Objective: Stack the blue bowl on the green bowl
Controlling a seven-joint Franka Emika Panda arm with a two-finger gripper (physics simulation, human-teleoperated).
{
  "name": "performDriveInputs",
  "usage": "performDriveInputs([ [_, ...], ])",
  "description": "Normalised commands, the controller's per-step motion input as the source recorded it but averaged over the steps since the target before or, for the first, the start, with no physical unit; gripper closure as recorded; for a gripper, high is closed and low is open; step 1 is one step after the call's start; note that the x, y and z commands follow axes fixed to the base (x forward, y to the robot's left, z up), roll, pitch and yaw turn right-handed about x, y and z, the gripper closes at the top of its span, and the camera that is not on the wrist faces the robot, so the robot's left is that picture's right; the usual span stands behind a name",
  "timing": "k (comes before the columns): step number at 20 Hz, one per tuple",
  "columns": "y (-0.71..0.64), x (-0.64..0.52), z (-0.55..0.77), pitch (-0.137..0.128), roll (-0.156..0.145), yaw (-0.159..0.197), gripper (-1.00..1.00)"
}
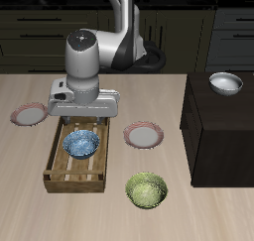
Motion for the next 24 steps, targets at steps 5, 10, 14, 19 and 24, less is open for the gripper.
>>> performDriveInputs([
  [5, 0.05, -0.01, -0.21, 0.008, 0.001, 0.013, -1.00],
  [10, 0.05, 0.02, -0.17, 0.015, 0.005, 0.006, -1.00],
  [14, 0.02, 0.01, -0.22, 0.009, -0.004, 0.014, -1.00],
  [19, 0.07, 0.00, -0.14, 0.009, 0.010, -0.002, -1.00],
  [24, 0.12, -0.03, -0.31, 0.021, 0.017, 0.023, -1.00],
])
